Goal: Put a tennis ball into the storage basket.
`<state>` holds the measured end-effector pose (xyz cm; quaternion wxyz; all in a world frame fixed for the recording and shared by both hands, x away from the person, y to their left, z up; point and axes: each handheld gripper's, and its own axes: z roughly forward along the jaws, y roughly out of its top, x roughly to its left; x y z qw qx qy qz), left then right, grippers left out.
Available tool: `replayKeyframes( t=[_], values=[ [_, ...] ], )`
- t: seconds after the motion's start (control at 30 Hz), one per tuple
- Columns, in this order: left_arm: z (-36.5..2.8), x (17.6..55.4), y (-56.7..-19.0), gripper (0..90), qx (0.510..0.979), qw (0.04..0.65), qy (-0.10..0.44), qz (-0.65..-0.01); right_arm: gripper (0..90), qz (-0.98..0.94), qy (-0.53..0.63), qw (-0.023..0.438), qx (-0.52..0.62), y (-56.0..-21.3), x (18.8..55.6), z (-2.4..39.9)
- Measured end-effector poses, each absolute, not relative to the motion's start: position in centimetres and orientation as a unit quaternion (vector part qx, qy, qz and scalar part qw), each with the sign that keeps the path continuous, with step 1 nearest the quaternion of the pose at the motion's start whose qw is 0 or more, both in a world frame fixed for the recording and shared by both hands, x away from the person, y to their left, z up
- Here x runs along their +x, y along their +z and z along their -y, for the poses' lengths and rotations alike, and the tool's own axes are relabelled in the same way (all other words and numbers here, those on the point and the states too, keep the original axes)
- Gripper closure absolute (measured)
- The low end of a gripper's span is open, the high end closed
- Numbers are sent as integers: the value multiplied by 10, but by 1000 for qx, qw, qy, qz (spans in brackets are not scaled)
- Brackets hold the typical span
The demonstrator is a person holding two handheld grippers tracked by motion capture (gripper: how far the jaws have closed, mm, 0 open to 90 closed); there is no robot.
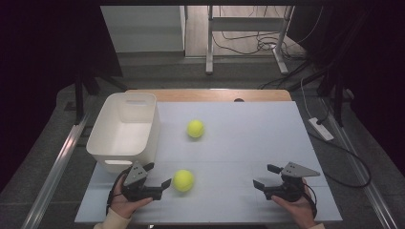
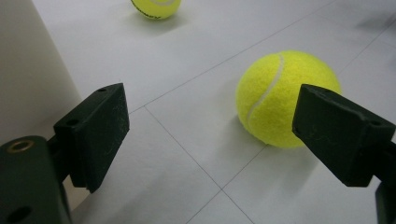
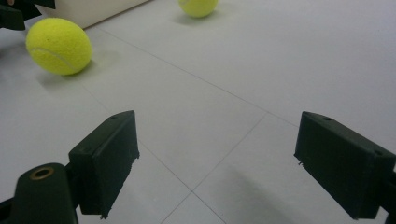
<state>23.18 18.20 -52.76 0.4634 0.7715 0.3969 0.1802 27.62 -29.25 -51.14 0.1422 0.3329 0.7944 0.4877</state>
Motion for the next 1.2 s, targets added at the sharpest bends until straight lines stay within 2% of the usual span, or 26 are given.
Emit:
replayKeyframes(
  t=[1.2],
  values=[
    [-179,229,-522,120,769,469,177,-397,138,-788,489,140,348,-516,281,298]
  ],
)
